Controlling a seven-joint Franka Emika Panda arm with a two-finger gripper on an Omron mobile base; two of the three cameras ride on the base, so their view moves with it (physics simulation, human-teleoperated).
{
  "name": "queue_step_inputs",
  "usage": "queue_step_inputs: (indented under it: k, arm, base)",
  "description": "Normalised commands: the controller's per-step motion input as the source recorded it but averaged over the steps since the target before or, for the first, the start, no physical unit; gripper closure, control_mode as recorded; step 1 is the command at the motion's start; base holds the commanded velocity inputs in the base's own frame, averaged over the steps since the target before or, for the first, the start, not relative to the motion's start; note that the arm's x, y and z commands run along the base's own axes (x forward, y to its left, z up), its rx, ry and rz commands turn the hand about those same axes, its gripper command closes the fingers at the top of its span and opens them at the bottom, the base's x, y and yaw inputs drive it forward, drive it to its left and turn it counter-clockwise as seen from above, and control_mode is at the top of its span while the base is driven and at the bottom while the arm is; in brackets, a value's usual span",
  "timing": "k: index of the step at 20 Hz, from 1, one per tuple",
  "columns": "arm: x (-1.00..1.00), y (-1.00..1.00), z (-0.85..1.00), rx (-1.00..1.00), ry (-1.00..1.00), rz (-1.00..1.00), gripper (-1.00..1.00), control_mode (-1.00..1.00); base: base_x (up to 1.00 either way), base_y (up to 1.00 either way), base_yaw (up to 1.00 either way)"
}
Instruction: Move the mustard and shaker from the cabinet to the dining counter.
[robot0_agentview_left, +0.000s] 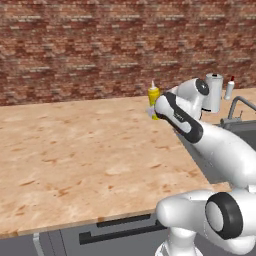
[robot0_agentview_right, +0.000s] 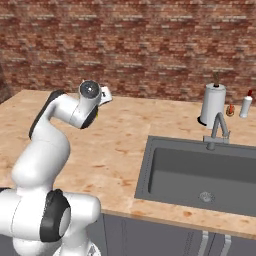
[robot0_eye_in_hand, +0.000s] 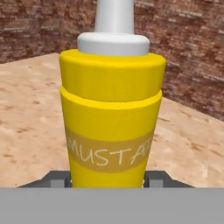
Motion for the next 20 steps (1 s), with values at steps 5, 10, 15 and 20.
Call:
queue_step_inputs:
  k: [5,10,15,20]
  arm:
    - [0.57,-0.44,-0.33,0.00,0.17,0.21,1.00,-1.00]
    - [0.26,-0.34,-0.36,0.00,0.11,0.19,1.00,-1.00]
    - [0.11,-0.11,-0.42,0.04,0.06,0.15,1.00,-1.00]
    - [0.04,-0.03,-0.55,0.12,0.00,0.07,1.00,-1.00]
  base:
    - [0.00,0.00,0.00]
    - [0.00,0.00,0.00]
    - [0.00,0.00,0.00]
    - [0.00,0.00,0.00]
